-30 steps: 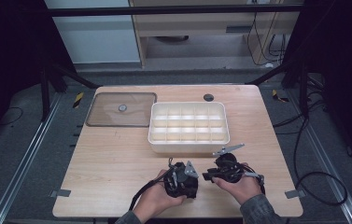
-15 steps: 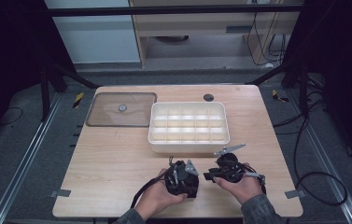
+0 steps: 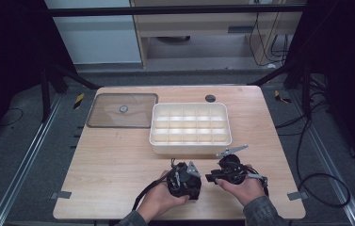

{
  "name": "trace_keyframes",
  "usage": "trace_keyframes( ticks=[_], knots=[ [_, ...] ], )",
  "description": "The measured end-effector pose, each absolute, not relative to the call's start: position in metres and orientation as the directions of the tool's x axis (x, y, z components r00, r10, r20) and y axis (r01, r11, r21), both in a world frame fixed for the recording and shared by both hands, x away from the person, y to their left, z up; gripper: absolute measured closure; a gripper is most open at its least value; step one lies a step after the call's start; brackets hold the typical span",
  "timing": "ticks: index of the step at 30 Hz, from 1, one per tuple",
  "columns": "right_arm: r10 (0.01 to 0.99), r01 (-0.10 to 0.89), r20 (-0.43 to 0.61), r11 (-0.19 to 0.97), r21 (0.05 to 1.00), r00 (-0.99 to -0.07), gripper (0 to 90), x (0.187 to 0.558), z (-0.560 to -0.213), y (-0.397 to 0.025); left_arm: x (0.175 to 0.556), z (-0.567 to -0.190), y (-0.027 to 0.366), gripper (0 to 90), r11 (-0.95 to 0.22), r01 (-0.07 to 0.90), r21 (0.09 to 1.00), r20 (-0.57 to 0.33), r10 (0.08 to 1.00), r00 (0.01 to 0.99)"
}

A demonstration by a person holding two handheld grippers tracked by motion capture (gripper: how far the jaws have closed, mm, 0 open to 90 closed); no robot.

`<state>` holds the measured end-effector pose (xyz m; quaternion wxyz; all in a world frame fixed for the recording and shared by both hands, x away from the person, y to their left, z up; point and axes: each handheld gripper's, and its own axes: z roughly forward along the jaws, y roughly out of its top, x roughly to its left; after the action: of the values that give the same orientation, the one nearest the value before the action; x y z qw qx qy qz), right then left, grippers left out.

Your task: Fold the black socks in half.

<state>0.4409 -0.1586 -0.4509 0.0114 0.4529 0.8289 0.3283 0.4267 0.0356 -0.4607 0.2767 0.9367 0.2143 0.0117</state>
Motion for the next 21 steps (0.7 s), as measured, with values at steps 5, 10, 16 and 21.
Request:
trace_keyframes(
  ticks=[5,10,16,21],
  knots=[
    [0.759,0.745,0.28,0.374,0.553,-0.588,65.7,0.441,-0.451,-0.159,0.424,-0.461,0.035,75.2,-0.757,0.385,0.528,-0.077,0.409,0.909],
    [0.76,0.745,0.281,0.37,0.555,-0.586,64.7,0.44,-0.45,-0.159,0.42,-0.461,0.034,73.6,-0.763,0.37,0.53,-0.051,0.407,0.912],
    [0.765,0.747,0.279,0.364,0.556,-0.581,63.6,0.439,-0.446,-0.161,0.417,-0.457,0.032,68.8,-0.768,0.37,0.523,-0.05,0.406,0.913],
    [0.765,0.741,0.274,0.361,0.566,-0.582,63.5,0.439,-0.442,-0.164,0.415,-0.453,0.032,65.4,-0.771,0.37,0.519,-0.048,0.405,0.913]
  ],
)
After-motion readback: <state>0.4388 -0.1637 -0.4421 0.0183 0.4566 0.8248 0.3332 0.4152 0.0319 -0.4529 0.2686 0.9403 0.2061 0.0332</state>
